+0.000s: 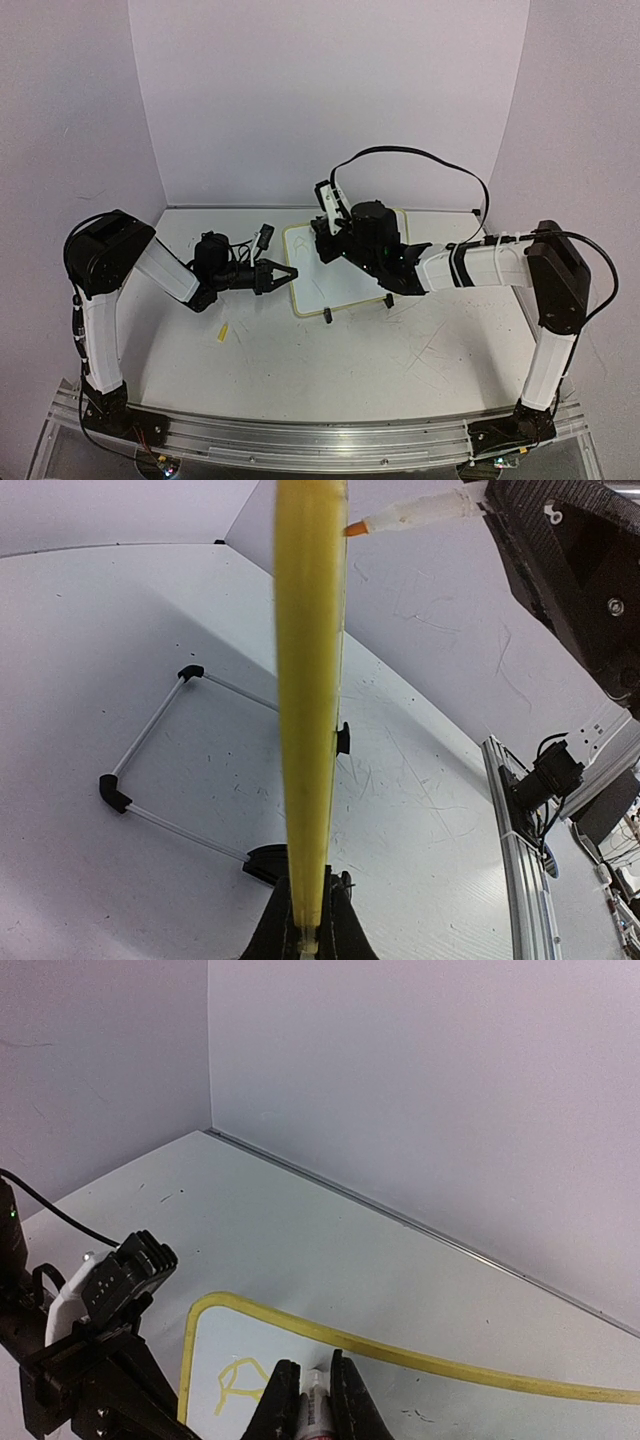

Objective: Write a sentence on the whiteboard

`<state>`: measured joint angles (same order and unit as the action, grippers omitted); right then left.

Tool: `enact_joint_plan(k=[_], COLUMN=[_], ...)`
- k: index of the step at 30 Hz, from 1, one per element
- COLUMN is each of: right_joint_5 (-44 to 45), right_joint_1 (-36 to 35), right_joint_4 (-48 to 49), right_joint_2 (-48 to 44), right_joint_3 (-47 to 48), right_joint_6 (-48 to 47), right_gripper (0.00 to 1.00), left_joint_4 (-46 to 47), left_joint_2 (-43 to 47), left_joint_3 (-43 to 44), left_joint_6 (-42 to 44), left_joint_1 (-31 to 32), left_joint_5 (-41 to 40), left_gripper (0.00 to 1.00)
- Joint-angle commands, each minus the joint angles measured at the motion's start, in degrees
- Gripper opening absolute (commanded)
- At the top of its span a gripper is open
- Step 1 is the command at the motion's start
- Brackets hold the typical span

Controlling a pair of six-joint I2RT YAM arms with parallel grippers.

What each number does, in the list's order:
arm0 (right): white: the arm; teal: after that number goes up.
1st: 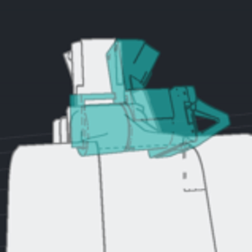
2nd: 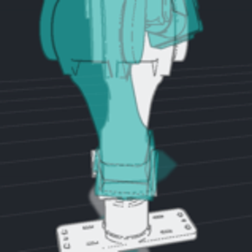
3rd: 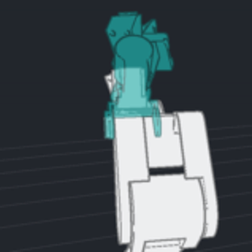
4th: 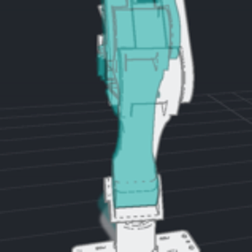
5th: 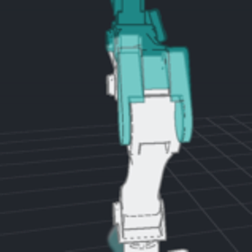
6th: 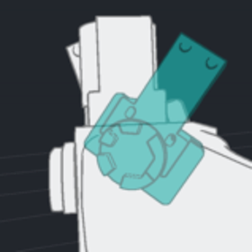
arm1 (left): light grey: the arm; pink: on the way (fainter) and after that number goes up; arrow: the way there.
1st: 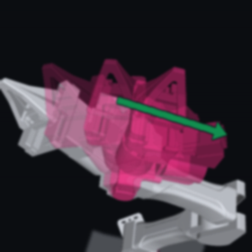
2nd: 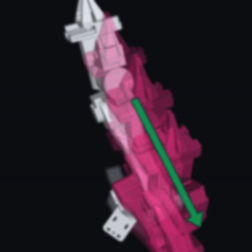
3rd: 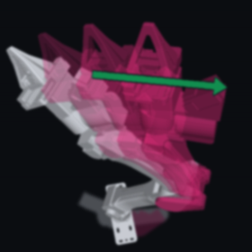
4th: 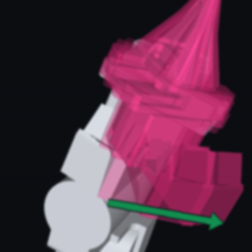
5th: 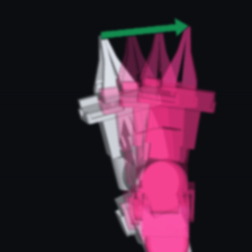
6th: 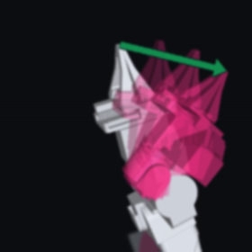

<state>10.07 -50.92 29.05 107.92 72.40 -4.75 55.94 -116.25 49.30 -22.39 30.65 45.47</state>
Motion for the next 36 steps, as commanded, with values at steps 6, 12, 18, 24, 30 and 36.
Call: enact_joint_plan(k=[6, 12, 18, 24, 30, 36], right_joint_5=[3.5, 4.9, 4.0, -0.6, 0.6, 1.2], right_joint_1=[-0.3, -0.3, -0.4, -1.8, -2.0, -1.9], right_joint_4=[0.2, -0.2, -0.4, 3.0, 3.8, 3.0], right_joint_2=[1.3, 0.3, -1.2, -5.1, -6.1, -2.0], right_joint_3=[0.6, -0.8, -1.6, -3.4, -5.9, -2.5], right_joint_6=[0.1, 0.4, 0.6, 0.2, 1.7, 1.6], right_gripper=[0.0, 0.0, 0.0, 0.0, 0.0, 0.0], left_joint_4=[-4.0, -4.1, -4.2, -4.3, -4.5, -4.5], left_joint_2=[0.9, 0.8, 0.9, 0.9, 1.2, 1.4], left_joint_3=[0.5, 0.6, 0.6, 0.6, 0.7, 0.4], left_joint_6=[1.9, 1.9, 2.0, 2.0, 2.0, 2.0], left_joint_1=[-0.2, -0.2, -0.2, -0.2, -0.2, -0.2], left_joint_5=[-1.6, -1.6, -1.6, -1.7, -1.6, -1.6], left_gripper=[0.0, 0.0, 0.0, 0.0, 0.0, 0.0])
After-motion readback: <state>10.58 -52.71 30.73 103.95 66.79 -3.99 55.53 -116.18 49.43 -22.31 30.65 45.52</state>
